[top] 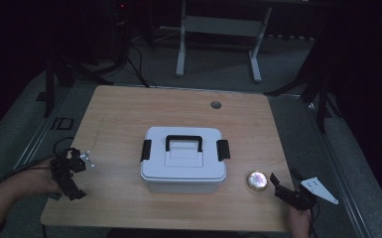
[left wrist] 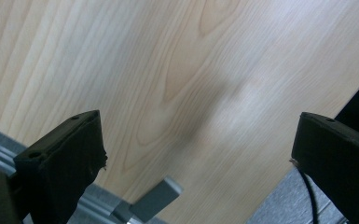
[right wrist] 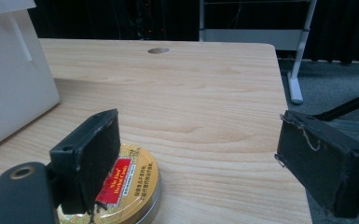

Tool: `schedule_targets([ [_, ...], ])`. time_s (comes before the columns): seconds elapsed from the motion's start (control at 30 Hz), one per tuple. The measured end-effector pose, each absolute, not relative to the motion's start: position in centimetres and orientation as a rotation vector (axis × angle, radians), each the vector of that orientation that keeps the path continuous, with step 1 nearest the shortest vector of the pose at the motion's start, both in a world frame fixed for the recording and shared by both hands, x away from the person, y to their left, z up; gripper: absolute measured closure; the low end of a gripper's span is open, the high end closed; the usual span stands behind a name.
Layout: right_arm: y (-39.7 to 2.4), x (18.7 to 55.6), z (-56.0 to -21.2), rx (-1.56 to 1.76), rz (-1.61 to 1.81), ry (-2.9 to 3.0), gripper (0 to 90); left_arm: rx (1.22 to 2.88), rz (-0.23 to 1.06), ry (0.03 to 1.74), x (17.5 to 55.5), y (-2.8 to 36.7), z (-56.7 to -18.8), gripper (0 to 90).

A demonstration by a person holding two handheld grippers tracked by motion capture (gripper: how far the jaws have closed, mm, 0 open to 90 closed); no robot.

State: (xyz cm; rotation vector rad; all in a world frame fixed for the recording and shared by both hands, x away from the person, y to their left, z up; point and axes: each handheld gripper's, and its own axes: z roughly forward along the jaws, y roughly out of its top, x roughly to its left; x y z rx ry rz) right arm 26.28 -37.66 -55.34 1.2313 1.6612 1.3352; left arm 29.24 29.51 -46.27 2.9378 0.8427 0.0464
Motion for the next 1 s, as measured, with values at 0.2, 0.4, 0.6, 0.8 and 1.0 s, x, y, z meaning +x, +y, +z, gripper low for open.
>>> schedule_targets([
  [0.2, -37.6, 26.3, -55.3, 1.230, 1.335, 1.663, 12.9, 2.949, 0.052, 0.792, 30.1, 28.3, -45.0, 2.1],
  [0.4, -37.6, 26.3, -55.3, 1.228, 1.335, 1.665, 13.0, 2.940, 0.077, 0.721, 30.8, 26.6, -43.1, 2.1],
  [0.6, -37.5, 26.3, -55.3, 1.227, 1.324, 1.672, 13.0, 2.945, 0.041, 0.641, 31.3, 24.5, -40.8, 2.1],
  [0.8, -37.6, 26.3, -55.3, 1.229, 1.331, 1.670, 13.0, 2.960, 0.074, 0.576, 31.8, 22.7, -39.2, 3.8],
  [1.0, -37.6, 26.3, -55.3, 1.225, 1.333, 1.672, 13.0, 2.980, 0.071, 0.510, 32.6, 20.6, -37.9, 3.8],
])
